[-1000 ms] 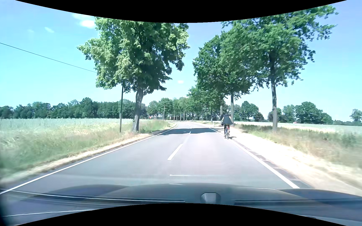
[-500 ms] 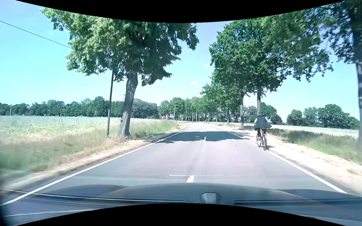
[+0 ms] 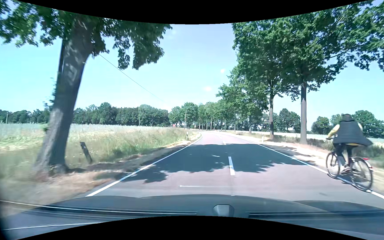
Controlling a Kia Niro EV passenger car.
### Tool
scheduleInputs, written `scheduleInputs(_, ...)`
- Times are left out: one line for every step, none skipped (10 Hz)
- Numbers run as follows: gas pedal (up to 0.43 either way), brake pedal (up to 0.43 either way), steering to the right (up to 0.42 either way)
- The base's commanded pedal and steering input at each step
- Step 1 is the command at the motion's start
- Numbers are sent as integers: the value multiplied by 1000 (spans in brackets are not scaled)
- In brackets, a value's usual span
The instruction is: Follow the waypoints while adhering to traffic rules and regulations
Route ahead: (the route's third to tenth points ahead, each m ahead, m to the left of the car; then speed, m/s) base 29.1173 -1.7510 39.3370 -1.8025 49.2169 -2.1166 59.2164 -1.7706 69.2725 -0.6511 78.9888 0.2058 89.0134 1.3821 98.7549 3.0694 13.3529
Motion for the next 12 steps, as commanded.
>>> scheduleInputs(429,6,10)
scheduleInputs(429,6,14)
scheduleInputs(441,6,18)
scheduleInputs(441,6,22)
scheduleInputs(449,6,24)
scheduleInputs(449,6,25)
scheduleInputs(449,6,25)
scheduleInputs(449,6,27)
scheduleInputs(449,6,29)
scheduleInputs(449,6,31)
scheduleInputs(449,6,31)
scheduleInputs(449,6,30)
